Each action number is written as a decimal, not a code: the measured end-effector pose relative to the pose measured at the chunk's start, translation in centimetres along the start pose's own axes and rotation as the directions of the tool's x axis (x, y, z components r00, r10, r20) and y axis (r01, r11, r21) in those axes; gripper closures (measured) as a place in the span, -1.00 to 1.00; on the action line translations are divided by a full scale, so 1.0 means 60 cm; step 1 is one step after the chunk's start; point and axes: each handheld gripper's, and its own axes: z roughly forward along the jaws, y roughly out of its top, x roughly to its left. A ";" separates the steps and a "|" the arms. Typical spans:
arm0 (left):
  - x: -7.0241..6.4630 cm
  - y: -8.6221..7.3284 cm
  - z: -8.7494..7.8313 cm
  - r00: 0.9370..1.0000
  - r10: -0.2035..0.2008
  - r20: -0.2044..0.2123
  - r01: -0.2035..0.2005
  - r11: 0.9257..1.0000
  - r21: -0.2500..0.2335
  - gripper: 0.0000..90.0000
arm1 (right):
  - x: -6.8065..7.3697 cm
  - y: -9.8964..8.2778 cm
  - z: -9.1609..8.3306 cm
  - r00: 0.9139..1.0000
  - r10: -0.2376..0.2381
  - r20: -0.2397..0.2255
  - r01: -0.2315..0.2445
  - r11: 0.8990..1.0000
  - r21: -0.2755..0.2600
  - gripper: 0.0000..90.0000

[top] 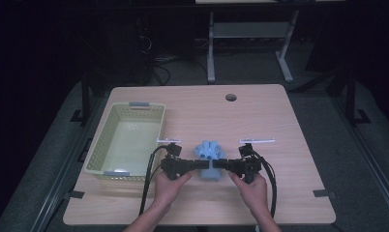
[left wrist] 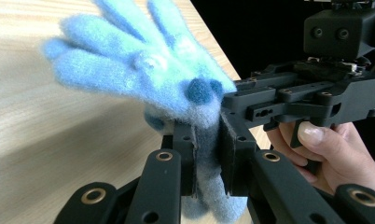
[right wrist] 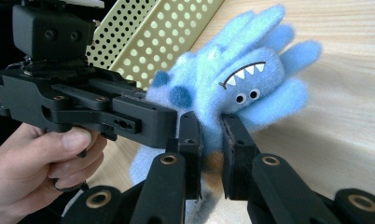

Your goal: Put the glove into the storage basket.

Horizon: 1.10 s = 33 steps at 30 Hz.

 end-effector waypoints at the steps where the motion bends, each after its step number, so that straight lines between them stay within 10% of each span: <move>1: -0.001 0.001 -0.005 1.000 0.004 -0.002 -0.004 1.000 -0.004 0.73 | 0.002 0.001 0.001 1.000 -0.007 0.001 0.007 1.000 0.000 0.77; 33: 0.001 0.044 -0.111 1.000 0.022 -0.002 -0.022 0.996 -0.081 0.73 | 0.077 0.084 0.045 0.995 -0.089 -0.055 0.090 0.996 0.017 0.77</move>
